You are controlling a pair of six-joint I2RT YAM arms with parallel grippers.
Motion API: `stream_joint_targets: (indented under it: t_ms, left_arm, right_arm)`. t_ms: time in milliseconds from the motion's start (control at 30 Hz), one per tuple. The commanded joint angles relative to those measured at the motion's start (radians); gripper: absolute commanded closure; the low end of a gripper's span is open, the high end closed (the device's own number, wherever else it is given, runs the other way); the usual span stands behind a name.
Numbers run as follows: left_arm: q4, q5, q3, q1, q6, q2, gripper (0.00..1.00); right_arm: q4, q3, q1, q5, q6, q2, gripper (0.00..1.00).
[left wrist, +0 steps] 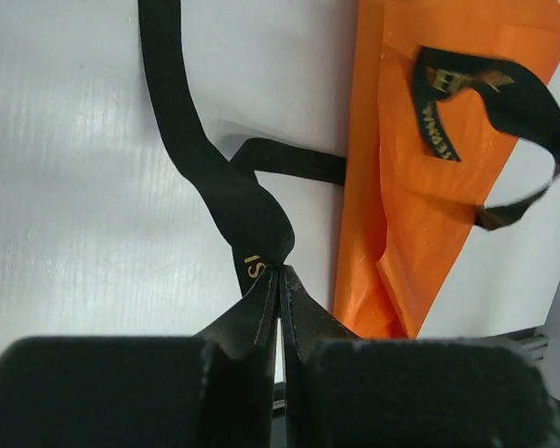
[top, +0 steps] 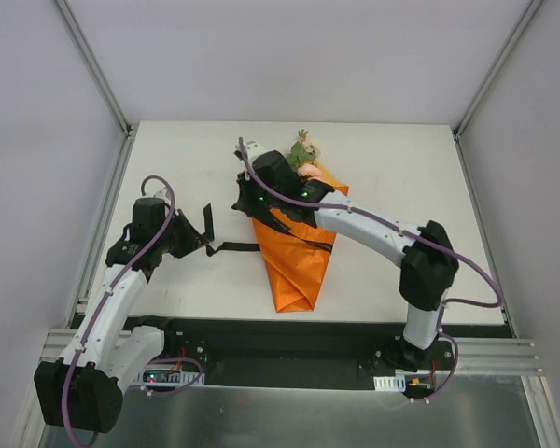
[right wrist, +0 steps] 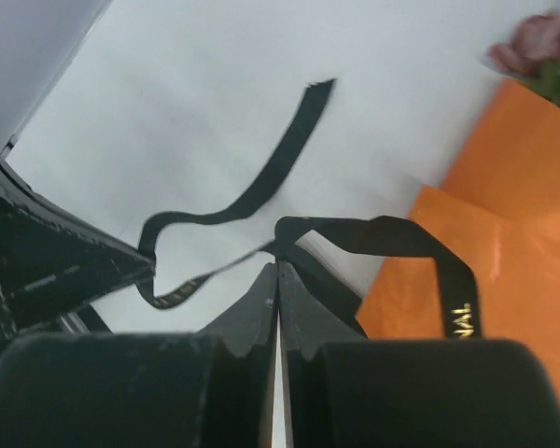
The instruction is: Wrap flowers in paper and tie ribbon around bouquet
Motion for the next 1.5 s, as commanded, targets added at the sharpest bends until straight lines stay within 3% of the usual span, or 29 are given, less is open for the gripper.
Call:
stream_joint_targets:
  t_ms: [0,167,333,500,600,767,967,1100,1167,1300,1467]
  left_arm:
    - [-0.002,0.028,-0.049,0.004,-0.013,-0.044,1.0]
    - [-0.008,0.02,-0.075,0.004,-0.017,-0.107,1.0]
    - [-0.009,0.029,-0.065,0.004,-0.017,-0.159,1.0]
    - [0.003,0.12,-0.048,0.004,0.003,-0.15,1.0]
    - [0.046,0.215,-0.007,0.002,0.049,-0.116,1.0]
    - [0.118,0.308,0.14,-0.008,0.07,-0.02,1.0]
    - [0.17,0.387,0.455,-0.171,0.162,0.274,1.0]
    - [0.138,0.534,0.663,-0.263,0.229,0.54,1.0]
    - [0.063,0.532,0.736,-0.3,0.309,0.644,1.0]
    - [0.014,0.548,0.878,-0.358,0.352,0.781,1.0]
    - [-0.014,0.649,0.992,-0.419,0.388,0.945,1.0]
  right_arm:
    - [0.068,0.16,-0.015,-0.294,-0.065,0.162,0.94]
    - [0.048,0.313,-0.013,-0.435,-0.029,0.346,0.93]
    - [-0.019,0.433,-0.016,-0.437,0.014,0.484,0.89]
    - [-0.082,0.412,-0.053,-0.419,0.056,0.408,0.84]
    - [-0.089,0.314,-0.11,-0.404,0.085,0.247,0.79]
    - [-0.104,0.004,-0.266,-0.407,0.05,-0.055,0.69]
    - [-0.19,-0.364,-0.465,-0.361,-0.033,-0.29,0.65]
    - [-0.179,-0.496,-0.484,-0.348,-0.045,-0.405,0.64]
    - [-0.159,-0.567,-0.484,-0.338,-0.047,-0.467,0.62]
    - [-0.095,-0.683,-0.484,-0.315,-0.102,-0.524,0.57]
    - [-0.054,-0.709,-0.483,-0.33,-0.104,-0.512,0.57]
